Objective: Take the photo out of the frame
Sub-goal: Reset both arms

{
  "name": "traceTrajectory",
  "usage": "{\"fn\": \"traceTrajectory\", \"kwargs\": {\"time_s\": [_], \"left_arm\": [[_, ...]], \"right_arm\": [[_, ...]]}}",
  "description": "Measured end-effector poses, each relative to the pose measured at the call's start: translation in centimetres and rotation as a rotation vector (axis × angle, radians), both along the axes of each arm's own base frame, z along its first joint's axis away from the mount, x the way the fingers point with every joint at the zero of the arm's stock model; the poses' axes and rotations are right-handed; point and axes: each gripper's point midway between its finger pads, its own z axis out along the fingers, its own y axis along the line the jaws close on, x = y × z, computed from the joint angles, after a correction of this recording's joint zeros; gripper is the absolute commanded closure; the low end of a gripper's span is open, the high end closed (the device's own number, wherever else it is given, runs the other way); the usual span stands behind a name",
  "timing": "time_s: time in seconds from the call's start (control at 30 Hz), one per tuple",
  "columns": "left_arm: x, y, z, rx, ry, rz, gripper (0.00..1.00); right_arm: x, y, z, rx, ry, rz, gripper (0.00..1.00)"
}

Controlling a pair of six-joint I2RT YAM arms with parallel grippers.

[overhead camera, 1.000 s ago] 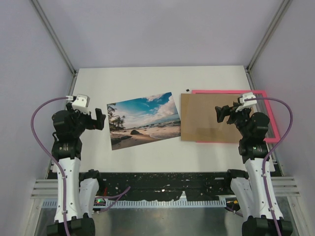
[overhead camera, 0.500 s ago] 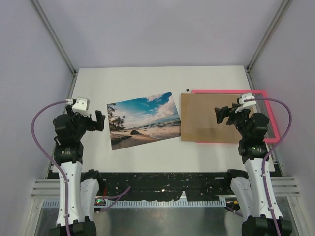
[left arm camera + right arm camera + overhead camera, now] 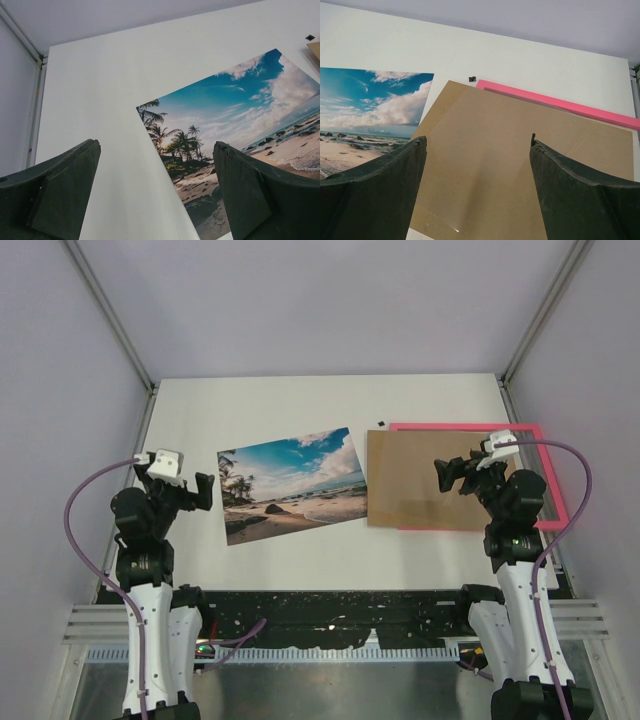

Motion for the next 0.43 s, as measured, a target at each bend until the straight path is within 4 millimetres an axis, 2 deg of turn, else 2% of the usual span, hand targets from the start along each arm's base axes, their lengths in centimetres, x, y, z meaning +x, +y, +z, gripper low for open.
{"fn": "traceTrajectory", "kwargs": {"time_s": [0.43], "left_arm": [[0.02,-0.14,0.14,0.000,-0.006,-0.008,0.00]], "right_arm": [[-0.03,0.13,-0.35,0.001,0.005,0.008,0.12]]}}
